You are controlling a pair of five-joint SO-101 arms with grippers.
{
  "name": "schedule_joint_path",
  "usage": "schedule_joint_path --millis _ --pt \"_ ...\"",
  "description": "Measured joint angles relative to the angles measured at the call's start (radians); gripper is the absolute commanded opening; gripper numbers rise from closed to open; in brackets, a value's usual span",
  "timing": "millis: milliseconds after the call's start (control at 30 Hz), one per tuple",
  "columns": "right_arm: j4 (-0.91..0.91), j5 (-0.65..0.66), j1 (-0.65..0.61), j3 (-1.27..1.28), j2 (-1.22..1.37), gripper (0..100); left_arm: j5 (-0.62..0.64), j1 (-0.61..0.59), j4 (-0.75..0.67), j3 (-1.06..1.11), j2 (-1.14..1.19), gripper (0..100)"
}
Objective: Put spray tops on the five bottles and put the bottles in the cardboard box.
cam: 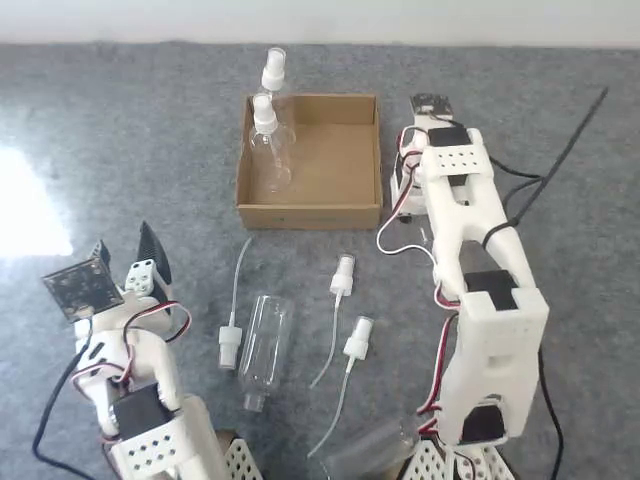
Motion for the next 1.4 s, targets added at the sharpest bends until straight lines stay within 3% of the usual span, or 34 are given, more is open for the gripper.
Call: schedule_joint_path --millis 133,367,567,1100,1400 --pt "0.000 0.000 0.003 -0.002 0.041 26.6 0.000 0.000 0.000 0.000 0.000 20" --pt "0.005 0.000 0.028 -0.002 0.058 3.9 0.000 0.000 0.000 0.000 0.000 20" --pt "0.046 0.003 0.074 -0.002 0.058 7.8 0.000 0.000 0.000 0.000 0.000 20" --pt "0.422 0.244 0.124 -0.002 -0.032 8.0 0.000 0.000 0.000 0.000 0.000 20" --pt "0.433 0.256 0.137 0.055 -0.080 8.4 0.000 0.000 0.000 0.000 0.000 20"
